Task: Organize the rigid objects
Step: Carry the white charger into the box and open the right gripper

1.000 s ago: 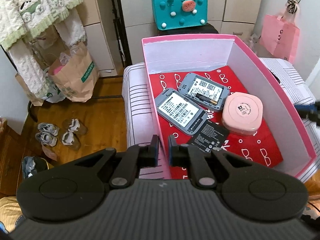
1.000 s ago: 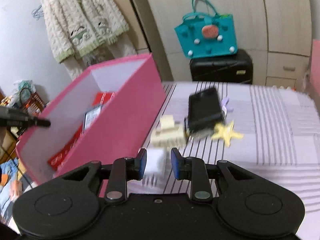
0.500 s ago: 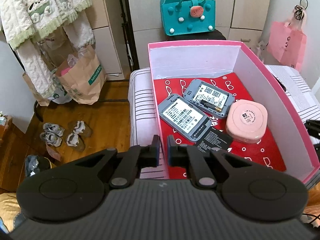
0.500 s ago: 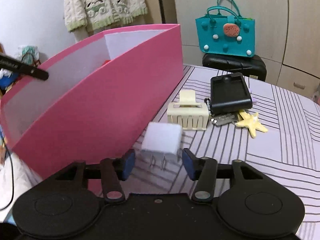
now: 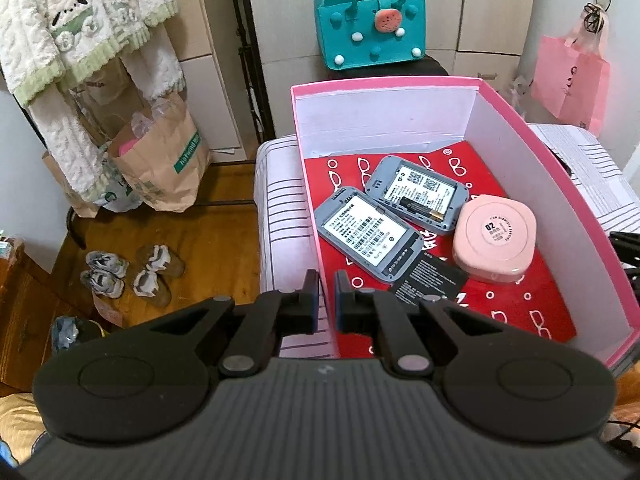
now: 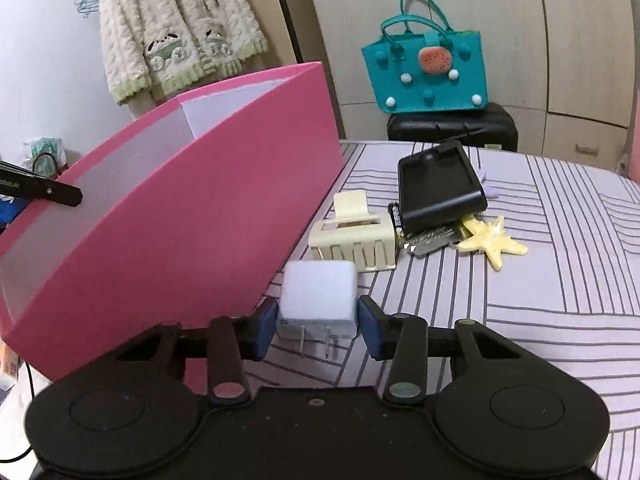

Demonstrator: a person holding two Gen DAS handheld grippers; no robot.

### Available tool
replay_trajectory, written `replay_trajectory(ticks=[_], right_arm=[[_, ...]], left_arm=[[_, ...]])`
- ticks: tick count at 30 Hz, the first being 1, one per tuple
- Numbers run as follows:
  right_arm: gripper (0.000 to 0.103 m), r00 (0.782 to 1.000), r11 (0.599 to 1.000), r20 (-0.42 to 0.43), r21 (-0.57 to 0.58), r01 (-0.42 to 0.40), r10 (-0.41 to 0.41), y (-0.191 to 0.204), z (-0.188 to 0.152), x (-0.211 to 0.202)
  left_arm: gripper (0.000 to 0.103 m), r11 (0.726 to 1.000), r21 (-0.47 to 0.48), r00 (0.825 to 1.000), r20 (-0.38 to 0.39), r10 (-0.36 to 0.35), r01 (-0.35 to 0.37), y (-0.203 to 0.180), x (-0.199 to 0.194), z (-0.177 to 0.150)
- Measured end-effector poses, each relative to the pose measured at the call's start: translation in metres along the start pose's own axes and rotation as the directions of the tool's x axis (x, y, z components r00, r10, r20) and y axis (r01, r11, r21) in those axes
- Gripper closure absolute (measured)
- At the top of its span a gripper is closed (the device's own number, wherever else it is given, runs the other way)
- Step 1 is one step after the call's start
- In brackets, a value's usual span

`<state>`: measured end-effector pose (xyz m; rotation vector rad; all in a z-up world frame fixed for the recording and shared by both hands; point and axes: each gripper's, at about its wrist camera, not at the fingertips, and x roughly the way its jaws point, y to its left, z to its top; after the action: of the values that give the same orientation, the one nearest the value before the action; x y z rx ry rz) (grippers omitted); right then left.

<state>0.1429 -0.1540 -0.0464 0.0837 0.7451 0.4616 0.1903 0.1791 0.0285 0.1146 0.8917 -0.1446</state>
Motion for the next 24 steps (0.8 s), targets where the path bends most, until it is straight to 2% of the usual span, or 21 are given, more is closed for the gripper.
replay_trajectory(ticks=[5,7,10,14,18,22,24], right_arm=[[0.051,0.996,0.993,0.015,-0.083,0.086,-0.085,0.018,-0.001,0.009],[0.050,0.989,0.982,0.031,-0.111,0.150,-0.147,0.025,-0.001,0.013],[0.055,0.977,0.970,0.053,-0.121,0.213,-0.208,0.032,-0.003,0.012],[0.055,0.975,0.974,0.042,-0.066,0.219,-0.216,0.029,-0.001,-0.002],[0.055,0.972,0.973,0.057,-0.025,0.231,-0.229,0.026,0.002,-0.025],[0.055,0.970,0.976,0.113,0.000,0.217,-0.215,0.033,0.015,-0.050],[0.055,0.973,0.983,0.145,-0.004,0.182,-0.180,0.040,0.026,-0.064]], left_arm=[[0.096,1.000,0.028,1.000,-0.006,-0.014,0.014,0.002,-0.001,0.003],[0.096,0.999,0.043,1.000,0.002,-0.008,0.008,0.000,-0.001,0.001],[0.095,0.998,0.051,1.000,0.011,-0.025,0.024,0.002,-0.002,-0.001],[0.094,0.997,0.055,0.998,0.012,-0.060,0.059,0.008,-0.002,-0.001],[0.094,0.996,0.063,0.998,0.024,-0.064,0.062,0.008,-0.002,-0.004],[0.094,0.995,0.078,0.997,0.023,-0.068,0.066,0.008,-0.002,-0.003],[0.094,0.995,0.081,0.998,0.022,-0.067,0.065,0.007,-0.002,-0.003]])
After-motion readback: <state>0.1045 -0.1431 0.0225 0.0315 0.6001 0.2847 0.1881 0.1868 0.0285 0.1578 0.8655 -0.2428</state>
